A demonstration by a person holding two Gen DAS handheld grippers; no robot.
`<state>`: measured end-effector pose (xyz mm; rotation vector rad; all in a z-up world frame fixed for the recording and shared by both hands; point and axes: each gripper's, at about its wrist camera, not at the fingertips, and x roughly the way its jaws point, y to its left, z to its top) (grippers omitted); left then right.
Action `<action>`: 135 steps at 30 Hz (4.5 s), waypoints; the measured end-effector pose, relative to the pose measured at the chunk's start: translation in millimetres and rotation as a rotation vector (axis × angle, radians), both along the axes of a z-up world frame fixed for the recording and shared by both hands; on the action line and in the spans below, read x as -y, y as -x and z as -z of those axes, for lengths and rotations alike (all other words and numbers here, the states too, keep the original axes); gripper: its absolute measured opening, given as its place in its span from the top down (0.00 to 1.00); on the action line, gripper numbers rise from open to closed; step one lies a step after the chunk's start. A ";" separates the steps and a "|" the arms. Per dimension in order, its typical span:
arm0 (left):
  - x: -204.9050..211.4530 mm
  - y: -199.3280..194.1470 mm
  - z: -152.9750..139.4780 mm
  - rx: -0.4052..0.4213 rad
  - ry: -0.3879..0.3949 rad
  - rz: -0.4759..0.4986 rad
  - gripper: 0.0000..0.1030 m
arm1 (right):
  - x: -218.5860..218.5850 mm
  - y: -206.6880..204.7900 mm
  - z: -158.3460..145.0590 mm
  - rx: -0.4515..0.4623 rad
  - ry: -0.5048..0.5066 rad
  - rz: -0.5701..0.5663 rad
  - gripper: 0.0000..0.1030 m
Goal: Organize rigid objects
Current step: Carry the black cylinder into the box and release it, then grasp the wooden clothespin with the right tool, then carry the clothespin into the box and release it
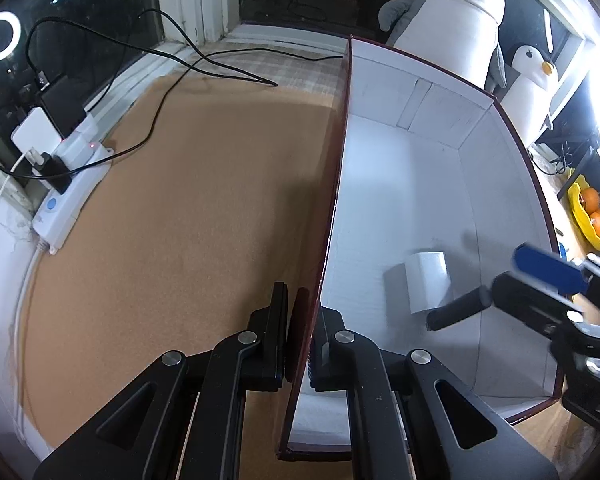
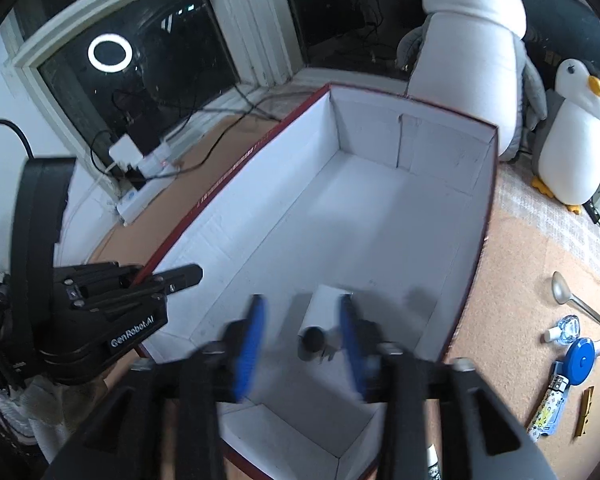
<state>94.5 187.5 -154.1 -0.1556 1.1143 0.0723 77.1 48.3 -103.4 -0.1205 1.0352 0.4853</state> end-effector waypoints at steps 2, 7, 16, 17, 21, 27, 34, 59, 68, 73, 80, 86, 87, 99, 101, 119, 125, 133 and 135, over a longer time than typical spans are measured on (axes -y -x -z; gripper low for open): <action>0.8 -0.3 0.0 -0.004 -0.007 0.000 0.93 | 5.8 1.4 -5.3 0.004 -0.014 0.008 0.59; 3.5 -1.8 -0.2 -0.017 -0.023 -0.003 0.93 | 39.0 6.0 -26.1 0.014 -0.100 0.050 0.59; 7.0 -6.1 -1.2 -0.045 -0.050 -0.011 0.93 | 154.4 29.6 -53.5 0.079 -0.139 0.238 0.59; 7.7 -6.7 -1.6 -0.048 -0.053 -0.012 0.93 | 166.7 31.4 -53.7 0.084 -0.131 0.261 0.59; 9.7 -10.6 -3.1 -0.057 -0.070 -0.014 0.93 | 230.3 36.2 -38.4 0.059 -0.075 0.372 0.59; 13.2 -16.3 -3.8 -0.077 -0.098 -0.021 0.93 | 300.8 30.5 0.3 -0.009 0.051 0.485 0.59; 18.8 -21.9 -3.7 -0.103 -0.127 -0.028 0.91 | 326.6 12.6 35.3 -0.077 0.102 0.490 0.59; 19.2 -27.9 -0.5 -0.114 -0.142 -0.045 0.90 | 329.9 4.0 50.6 -0.115 0.127 0.450 0.89; 12.1 -18.0 -3.8 -0.085 -0.090 -0.047 0.90 | 289.0 17.2 -0.6 -0.033 0.055 0.403 0.89; 8.1 -8.6 -7.5 -0.066 -0.051 -0.046 0.90 | 243.2 23.9 -29.9 0.018 0.024 0.313 0.89; 6.2 2.1 -11.9 -0.029 -0.027 -0.033 0.90 | 168.8 33.4 -55.3 0.064 -0.010 0.184 0.89; 3.8 5.9 -14.0 -0.008 -0.005 -0.029 0.90 | 118.3 36.7 -54.3 0.066 -0.017 0.103 0.89; 3.5 5.9 -14.1 -0.005 -0.004 -0.028 0.90 | 109.7 37.3 -52.3 0.065 -0.015 0.094 0.89; -1.2 10.0 -14.2 0.024 0.023 -0.020 0.94 | 34.8 30.3 -27.5 0.029 0.010 0.020 0.89; -1.1 9.6 -14.1 0.026 0.022 -0.016 0.94 | 26.9 29.1 -22.3 0.027 0.026 0.010 0.89; -0.7 8.7 -13.3 0.028 0.026 -0.008 0.94 | 12.5 28.6 -4.7 0.023 0.048 0.023 0.60; 0.1 6.6 -12.9 0.020 0.019 -0.008 0.94 | 21.9 31.7 -13.5 0.041 0.021 0.036 0.60; -0.2 1.7 -8.1 -0.010 0.017 -0.017 0.93 | 73.4 36.7 -31.4 0.071 -0.040 0.145 0.60; 0.7 0.7 -7.2 -0.016 0.009 -0.017 0.93 | 92.2 37.7 -32.7 0.078 -0.037 0.189 0.60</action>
